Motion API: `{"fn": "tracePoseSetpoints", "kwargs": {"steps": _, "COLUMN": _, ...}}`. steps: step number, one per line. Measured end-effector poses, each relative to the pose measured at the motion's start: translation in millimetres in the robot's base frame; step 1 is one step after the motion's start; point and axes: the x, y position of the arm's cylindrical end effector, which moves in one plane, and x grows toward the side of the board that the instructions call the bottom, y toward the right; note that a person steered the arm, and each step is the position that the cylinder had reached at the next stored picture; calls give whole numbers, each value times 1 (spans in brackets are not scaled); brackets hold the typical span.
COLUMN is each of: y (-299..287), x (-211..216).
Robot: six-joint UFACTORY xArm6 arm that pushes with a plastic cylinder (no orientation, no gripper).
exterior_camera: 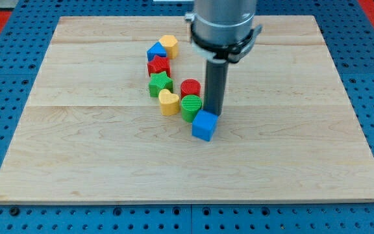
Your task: Move the red circle above the yellow heart
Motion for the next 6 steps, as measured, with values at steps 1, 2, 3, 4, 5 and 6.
{"fn": "tracePoseSetpoints", "kwargs": {"steps": 1, "y": -11, "x": 4}}
{"fn": "tracePoseSetpoints", "kwargs": {"steps": 2, "y": 11, "x": -5}}
{"fn": "tracePoseSetpoints", "kwargs": {"steps": 3, "y": 50, "x": -42}}
{"fn": "tracePoseSetpoints", "kwargs": {"steps": 4, "y": 27, "x": -48}}
{"fn": "tracePoseSetpoints", "kwargs": {"steps": 5, "y": -12, "x": -48}}
{"fn": "tracePoseSetpoints", "kwargs": {"steps": 6, "y": -69, "x": -37}}
